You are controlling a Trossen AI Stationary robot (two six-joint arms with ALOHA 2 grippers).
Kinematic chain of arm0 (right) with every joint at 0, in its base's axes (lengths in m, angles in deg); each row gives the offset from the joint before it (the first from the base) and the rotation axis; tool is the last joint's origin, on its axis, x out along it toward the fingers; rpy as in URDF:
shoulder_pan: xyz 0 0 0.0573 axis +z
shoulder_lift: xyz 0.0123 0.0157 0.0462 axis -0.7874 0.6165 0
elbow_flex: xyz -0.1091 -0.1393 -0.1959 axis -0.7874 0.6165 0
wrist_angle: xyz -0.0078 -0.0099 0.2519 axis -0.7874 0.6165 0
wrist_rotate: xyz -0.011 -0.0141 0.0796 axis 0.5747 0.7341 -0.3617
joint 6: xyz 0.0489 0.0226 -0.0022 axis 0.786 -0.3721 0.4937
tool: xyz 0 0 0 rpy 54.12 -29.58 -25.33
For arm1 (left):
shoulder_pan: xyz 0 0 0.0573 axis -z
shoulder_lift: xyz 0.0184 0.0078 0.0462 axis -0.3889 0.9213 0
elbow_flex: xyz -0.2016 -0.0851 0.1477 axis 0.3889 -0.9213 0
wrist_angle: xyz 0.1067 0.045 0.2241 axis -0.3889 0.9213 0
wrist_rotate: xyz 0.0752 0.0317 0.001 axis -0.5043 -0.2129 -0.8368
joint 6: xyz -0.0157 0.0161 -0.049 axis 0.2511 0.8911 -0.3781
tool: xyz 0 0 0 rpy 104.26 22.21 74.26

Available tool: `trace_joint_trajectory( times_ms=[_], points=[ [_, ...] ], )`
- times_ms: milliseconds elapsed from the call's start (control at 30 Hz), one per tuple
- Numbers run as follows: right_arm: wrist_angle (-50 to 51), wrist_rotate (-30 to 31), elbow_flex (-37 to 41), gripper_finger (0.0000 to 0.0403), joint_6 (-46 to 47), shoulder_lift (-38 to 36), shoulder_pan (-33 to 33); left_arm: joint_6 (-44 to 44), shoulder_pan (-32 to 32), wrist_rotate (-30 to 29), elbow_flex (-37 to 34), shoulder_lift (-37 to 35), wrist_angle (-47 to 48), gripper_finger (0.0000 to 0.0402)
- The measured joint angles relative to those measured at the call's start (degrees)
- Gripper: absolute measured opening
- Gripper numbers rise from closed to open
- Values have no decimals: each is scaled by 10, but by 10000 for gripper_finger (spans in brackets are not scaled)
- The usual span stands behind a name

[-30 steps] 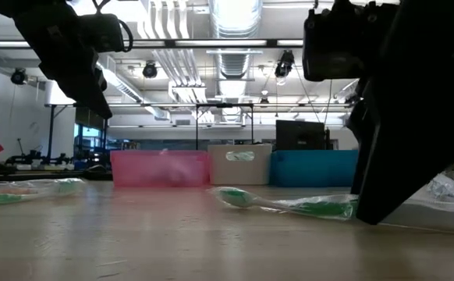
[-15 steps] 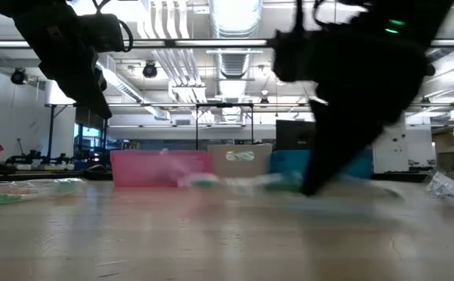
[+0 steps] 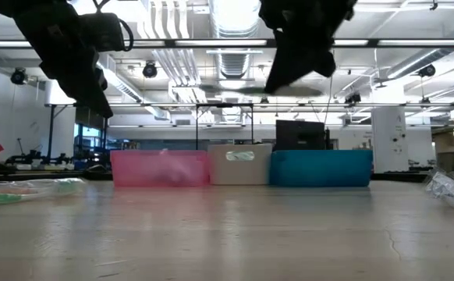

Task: Pick & Place Toothbrushes
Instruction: Put the green toothbrush into the white bin

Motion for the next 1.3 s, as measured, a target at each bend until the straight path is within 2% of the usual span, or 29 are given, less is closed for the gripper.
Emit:
trace_joint_trajectory(
  times_ms=[267, 533, 700, 1033, 1300],
  points=[
    [-25, -16, -3, 17, -55, -41, -128, 0, 0, -12, 0, 0, -11, 96],
    [-58, -78, -9, 17, -64, -39, -238, -17, 0, -16, 0, 0, -14, 96],
    [-101, -128, -9, 17, -67, -21, -282, -17, 0, -16, 0, 0, -14, 96],
    [-158, -163, -9, 18, -87, 36, -368, -14, 0, -16, 0, 0, -14, 96],
    [-160, -179, -9, 18, -92, 89, -394, -14, 0, -16, 0, 0, -15, 96]
  ],
)
